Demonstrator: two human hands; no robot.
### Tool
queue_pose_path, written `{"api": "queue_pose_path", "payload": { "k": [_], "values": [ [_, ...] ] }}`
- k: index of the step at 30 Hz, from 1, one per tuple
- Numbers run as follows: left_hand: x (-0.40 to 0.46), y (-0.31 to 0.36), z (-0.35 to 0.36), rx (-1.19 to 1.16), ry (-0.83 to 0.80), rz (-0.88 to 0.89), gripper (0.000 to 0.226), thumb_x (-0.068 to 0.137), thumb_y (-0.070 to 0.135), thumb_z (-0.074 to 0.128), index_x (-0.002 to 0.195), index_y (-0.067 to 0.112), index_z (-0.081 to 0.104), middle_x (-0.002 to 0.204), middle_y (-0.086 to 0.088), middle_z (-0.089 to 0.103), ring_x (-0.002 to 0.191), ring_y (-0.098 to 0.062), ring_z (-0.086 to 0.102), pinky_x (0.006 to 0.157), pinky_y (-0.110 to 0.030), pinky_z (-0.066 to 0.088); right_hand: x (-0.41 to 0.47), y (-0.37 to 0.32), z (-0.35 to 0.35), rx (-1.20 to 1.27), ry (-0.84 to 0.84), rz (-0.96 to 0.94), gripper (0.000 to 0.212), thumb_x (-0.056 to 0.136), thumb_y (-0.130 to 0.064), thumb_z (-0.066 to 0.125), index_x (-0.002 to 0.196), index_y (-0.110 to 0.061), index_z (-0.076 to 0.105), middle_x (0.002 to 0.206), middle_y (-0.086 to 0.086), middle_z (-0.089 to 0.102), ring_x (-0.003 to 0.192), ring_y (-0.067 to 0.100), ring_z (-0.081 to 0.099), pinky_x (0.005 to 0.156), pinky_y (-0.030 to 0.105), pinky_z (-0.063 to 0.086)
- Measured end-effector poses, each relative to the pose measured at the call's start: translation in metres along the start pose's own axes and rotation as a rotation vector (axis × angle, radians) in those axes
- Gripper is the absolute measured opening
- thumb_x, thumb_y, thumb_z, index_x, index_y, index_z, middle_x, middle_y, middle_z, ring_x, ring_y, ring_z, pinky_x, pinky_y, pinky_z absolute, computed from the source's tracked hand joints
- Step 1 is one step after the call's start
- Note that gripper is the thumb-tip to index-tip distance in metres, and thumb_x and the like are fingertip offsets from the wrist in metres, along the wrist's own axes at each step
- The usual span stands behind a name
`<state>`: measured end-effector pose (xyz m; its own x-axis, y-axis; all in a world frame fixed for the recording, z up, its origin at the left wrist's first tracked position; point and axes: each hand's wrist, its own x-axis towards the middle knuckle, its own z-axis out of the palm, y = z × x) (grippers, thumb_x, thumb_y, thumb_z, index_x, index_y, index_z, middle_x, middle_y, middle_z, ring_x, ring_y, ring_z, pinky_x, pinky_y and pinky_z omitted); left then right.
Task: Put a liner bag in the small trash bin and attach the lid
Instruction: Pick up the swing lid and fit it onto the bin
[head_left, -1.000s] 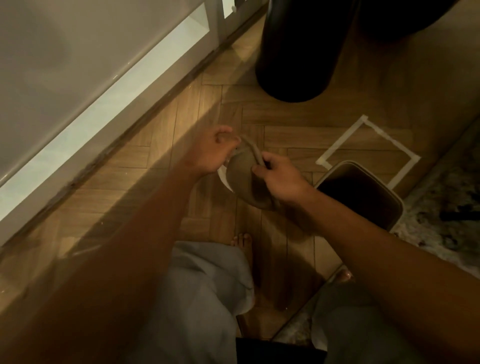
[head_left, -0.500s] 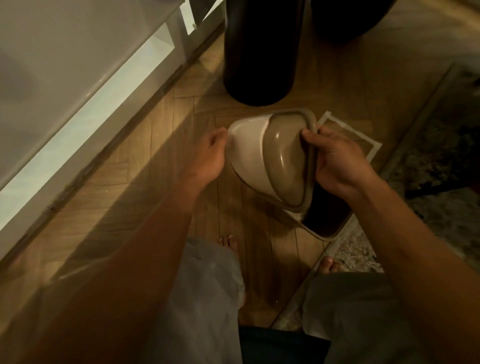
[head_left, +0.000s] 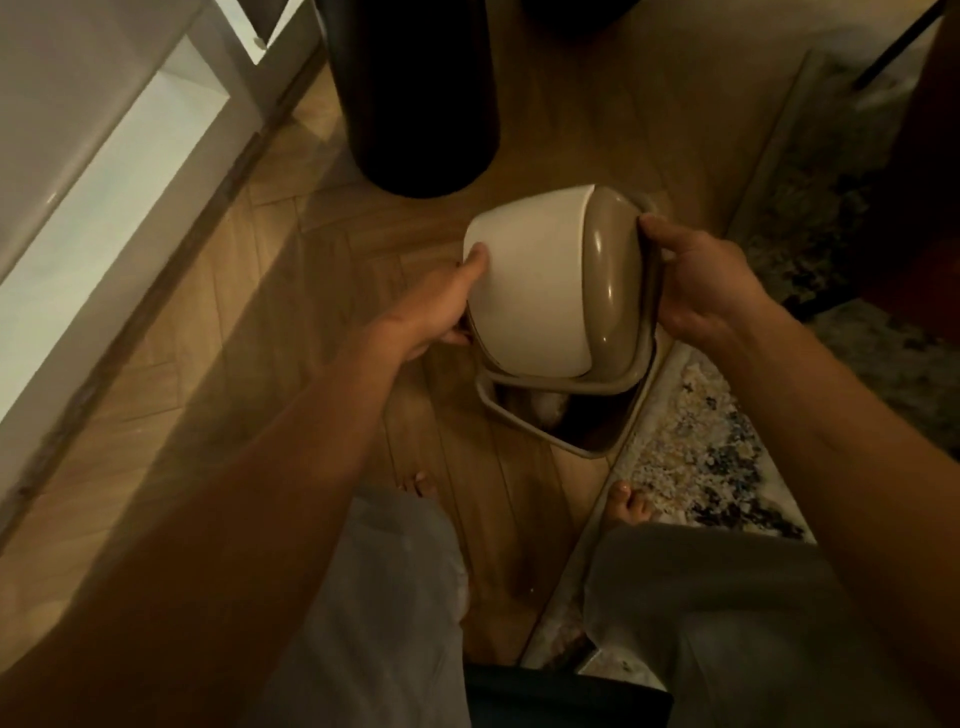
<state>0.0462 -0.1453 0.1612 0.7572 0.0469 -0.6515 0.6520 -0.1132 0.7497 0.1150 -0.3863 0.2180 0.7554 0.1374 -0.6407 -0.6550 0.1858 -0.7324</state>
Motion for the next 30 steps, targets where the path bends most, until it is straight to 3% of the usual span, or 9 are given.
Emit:
{"api": "queue_pose_path", "payload": {
  "k": [5, 7, 10, 13, 16, 18, 21, 26, 30],
  "values": [
    [0.012, 0.003, 0.018, 0.173, -0.004, 0.046, 0.061, 0.096, 0.063, 0.039, 0.142, 0.022, 0.046, 0.118, 0.008, 0.056, 0.104, -0.014, 0.058, 0.070, -0.027, 0.053, 0.020, 0.018, -0.034, -0.338, 0.178, -0.128, 0.028, 0.094, -0.042, 0.062, 0.104, -0.022, 0.077, 0.099, -0.003, 0.079, 0.093, 0.015, 0.075, 0.079, 0.034, 0.057],
    [0.015, 0.003, 0.022, 0.244, 0.012, 0.051, 0.059, 0.096, 0.064, 0.039, 0.135, 0.023, 0.052, 0.111, 0.009, 0.060, 0.098, -0.013, 0.061, 0.068, -0.027, 0.053, 0.024, 0.024, -0.044, -0.520, 0.237, -0.130, 0.031, 0.093, -0.054, 0.058, 0.093, -0.029, 0.075, 0.097, -0.005, 0.076, 0.091, 0.015, 0.070, 0.076, 0.033, 0.054],
    [0.018, 0.001, 0.022, 0.362, 0.006, 0.066, 0.059, 0.094, 0.067, 0.038, 0.132, 0.025, 0.055, 0.113, 0.007, 0.063, 0.096, -0.013, 0.062, 0.075, -0.032, 0.056, 0.028, 0.034, -0.057, -0.735, 0.243, -0.075, 0.039, 0.096, -0.057, 0.051, 0.085, -0.025, 0.070, 0.088, -0.003, 0.070, 0.082, 0.015, 0.066, 0.070, 0.035, 0.053],
    [0.019, -0.002, 0.023, 0.501, -0.039, 0.085, 0.061, 0.092, 0.069, 0.040, 0.134, 0.026, 0.054, 0.116, 0.009, 0.062, 0.103, -0.015, 0.061, 0.090, -0.037, 0.052, 0.033, 0.043, -0.072, -0.909, 0.202, 0.033, 0.033, 0.103, -0.041, 0.047, 0.098, -0.018, 0.069, 0.098, 0.009, 0.072, 0.087, 0.027, 0.070, 0.067, 0.037, 0.055],
    [0.021, -0.004, 0.027, 0.586, -0.078, 0.098, 0.048, 0.094, 0.066, 0.042, 0.118, 0.029, 0.060, 0.105, 0.013, 0.064, 0.104, -0.016, 0.062, 0.092, -0.038, 0.050, 0.033, 0.048, -0.085, -1.001, 0.145, 0.136, 0.025, 0.102, -0.015, 0.045, 0.116, -0.012, 0.066, 0.102, 0.011, 0.070, 0.080, 0.022, 0.071, 0.054, 0.029, 0.052],
    [0.021, -0.003, 0.029, 0.638, -0.091, 0.103, 0.054, 0.094, 0.066, 0.043, 0.123, 0.024, 0.062, 0.111, 0.008, 0.066, 0.102, -0.016, 0.062, 0.092, -0.038, 0.050, 0.030, 0.053, -0.089, -1.046, 0.114, 0.172, 0.029, 0.102, -0.009, 0.044, 0.123, -0.006, 0.063, 0.104, 0.014, 0.071, 0.073, 0.020, 0.071, 0.051, 0.027, 0.052],
    [0.021, -0.005, 0.031, 0.709, -0.110, 0.129, 0.056, 0.094, 0.063, 0.045, 0.130, 0.024, 0.061, 0.121, 0.007, 0.064, 0.107, -0.014, 0.060, 0.089, -0.031, 0.045, 0.025, 0.063, -0.095, -1.105, 0.080, 0.154, 0.031, 0.097, -0.002, 0.047, 0.123, 0.007, 0.062, 0.109, 0.027, 0.071, 0.074, 0.028, 0.067, 0.064, 0.037, 0.059],
    [0.022, -0.011, 0.033, 0.751, -0.129, 0.148, 0.043, 0.098, 0.054, 0.047, 0.115, 0.020, 0.065, 0.109, 0.004, 0.067, 0.100, -0.017, 0.062, 0.080, -0.029, 0.046, 0.021, 0.074, -0.097, -1.122, 0.073, 0.147, 0.030, 0.095, 0.001, 0.050, 0.120, 0.011, 0.063, 0.107, 0.029, 0.072, 0.086, 0.038, 0.071, 0.082, 0.050, 0.061],
    [0.022, -0.013, 0.032, 0.701, -0.155, 0.109, 0.044, 0.099, 0.051, 0.046, 0.120, 0.015, 0.061, 0.117, -0.002, 0.066, 0.104, -0.021, 0.062, 0.093, -0.042, 0.051, 0.024, 0.078, -0.098, -1.139, 0.072, 0.115, 0.027, 0.094, 0.001, 0.051, 0.116, 0.012, 0.065, 0.105, 0.028, 0.072, 0.097, 0.042, 0.072, 0.086, 0.050, 0.059]
  ]
}}
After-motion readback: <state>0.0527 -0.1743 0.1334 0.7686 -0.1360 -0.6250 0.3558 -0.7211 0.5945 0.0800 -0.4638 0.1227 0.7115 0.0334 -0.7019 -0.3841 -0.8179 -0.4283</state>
